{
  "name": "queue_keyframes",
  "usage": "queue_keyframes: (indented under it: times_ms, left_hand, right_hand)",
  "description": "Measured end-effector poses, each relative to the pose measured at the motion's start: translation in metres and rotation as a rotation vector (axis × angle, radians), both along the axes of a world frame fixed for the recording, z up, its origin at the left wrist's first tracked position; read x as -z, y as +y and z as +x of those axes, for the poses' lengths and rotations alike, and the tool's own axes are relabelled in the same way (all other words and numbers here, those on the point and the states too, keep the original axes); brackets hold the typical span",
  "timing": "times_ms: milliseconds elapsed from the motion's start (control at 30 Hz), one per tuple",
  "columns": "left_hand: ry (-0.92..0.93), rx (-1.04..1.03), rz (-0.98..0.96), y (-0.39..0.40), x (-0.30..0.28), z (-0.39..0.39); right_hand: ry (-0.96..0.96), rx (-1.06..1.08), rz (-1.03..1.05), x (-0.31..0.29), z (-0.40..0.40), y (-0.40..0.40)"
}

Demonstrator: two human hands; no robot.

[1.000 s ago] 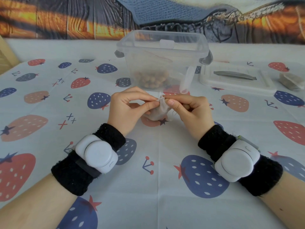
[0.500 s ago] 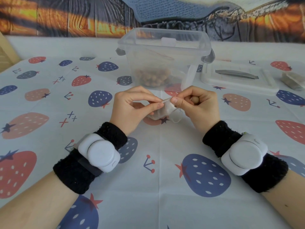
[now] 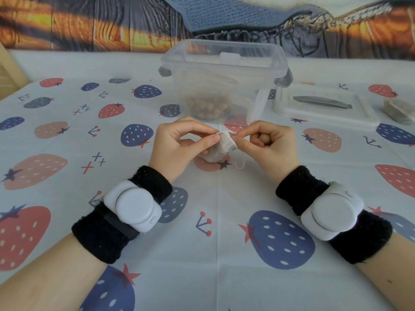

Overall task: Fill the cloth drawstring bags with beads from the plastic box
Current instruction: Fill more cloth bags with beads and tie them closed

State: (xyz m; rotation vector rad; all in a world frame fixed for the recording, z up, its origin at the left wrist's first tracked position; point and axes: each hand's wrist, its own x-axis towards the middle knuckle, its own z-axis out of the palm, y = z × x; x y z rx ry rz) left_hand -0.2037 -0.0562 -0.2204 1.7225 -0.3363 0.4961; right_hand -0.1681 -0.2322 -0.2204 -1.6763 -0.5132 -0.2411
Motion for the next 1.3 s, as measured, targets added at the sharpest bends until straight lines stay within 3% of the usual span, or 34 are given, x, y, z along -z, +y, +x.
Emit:
queue_keyframes:
  times_ms: [233, 467, 633, 900, 1300]
  left_hand:
    - [-0.014, -0.017, 0.043, 0.001, -0.001, 0.0]
    - [0.013, -0.097, 0.0, 0.002, 0.0, 0.002]
    - [0.01, -0.114, 0.002, 0.003, 0.0, 0.002]
    - [-0.133, -0.082, 0.36, 0.003, 0.004, 0.003]
    - [-0.071, -0.034, 0.259, 0.001, 0.005, 0.005]
  right_hand:
    - [0.03, 0.009, -0.006, 0.002, 0.001, -0.001]
    - [0.316, -0.123, 0.052, 0.0, 0.003, 0.001]
    - [0.083, -0.13, -0.22, 0.011, 0.005, 0.002]
    - [0.018, -0.172, -0.149, 0.01, 0.003, 0.005]
    - [0.007, -0.158, -0.045, 0.006, 0.002, 0.003]
